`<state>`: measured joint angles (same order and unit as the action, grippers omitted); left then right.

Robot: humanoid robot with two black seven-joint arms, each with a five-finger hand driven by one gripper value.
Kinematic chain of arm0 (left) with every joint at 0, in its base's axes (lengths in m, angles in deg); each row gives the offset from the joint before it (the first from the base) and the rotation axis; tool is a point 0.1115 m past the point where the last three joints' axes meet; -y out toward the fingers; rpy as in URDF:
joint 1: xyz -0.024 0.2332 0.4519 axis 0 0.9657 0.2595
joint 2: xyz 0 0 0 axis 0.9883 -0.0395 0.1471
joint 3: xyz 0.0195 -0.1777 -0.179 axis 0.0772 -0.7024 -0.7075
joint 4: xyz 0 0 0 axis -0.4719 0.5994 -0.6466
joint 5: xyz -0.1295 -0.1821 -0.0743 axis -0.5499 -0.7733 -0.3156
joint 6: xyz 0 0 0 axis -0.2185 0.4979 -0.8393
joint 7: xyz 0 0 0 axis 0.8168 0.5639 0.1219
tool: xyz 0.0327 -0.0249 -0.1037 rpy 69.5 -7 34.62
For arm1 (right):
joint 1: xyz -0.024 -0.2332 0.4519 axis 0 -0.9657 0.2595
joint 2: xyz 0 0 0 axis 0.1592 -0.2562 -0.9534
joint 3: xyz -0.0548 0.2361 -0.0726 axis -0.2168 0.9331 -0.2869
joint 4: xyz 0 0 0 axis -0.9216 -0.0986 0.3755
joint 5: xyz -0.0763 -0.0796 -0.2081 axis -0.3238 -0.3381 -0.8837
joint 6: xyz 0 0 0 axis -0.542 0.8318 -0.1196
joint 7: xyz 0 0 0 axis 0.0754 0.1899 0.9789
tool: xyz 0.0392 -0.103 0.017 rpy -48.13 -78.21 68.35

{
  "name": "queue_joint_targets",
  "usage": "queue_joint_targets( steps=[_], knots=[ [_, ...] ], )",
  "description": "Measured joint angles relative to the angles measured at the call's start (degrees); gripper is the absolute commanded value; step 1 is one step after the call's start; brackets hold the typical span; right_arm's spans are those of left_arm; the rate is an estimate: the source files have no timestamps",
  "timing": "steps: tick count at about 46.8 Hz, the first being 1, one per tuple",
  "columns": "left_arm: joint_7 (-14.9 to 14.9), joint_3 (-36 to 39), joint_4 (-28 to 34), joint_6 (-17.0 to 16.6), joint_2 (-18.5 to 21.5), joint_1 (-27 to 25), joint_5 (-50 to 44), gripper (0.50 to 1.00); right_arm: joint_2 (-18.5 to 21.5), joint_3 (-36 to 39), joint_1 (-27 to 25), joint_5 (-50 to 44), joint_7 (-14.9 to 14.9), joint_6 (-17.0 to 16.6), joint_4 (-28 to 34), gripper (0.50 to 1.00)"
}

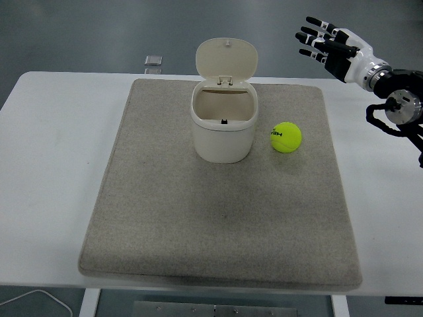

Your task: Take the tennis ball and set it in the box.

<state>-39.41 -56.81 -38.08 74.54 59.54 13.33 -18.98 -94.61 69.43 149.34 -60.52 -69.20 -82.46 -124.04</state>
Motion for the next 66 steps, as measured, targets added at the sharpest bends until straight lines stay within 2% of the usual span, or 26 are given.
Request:
queue_joint_targets(
  steps=[33,66],
  knots=[
    [0.0,0.2,0.5,0.0,0.0,-0.3,0.0,0.996,-0.2,0.1,0.0,-0.9,0.1,-1.8,0.0,0.915],
    [0.0,0.2,0.9,0.0,0.0,-0.3,0.0,0.996,0.0,-0.5,0.9,-12.9,0.6,-2.7,-0.2,0.915]
  ],
)
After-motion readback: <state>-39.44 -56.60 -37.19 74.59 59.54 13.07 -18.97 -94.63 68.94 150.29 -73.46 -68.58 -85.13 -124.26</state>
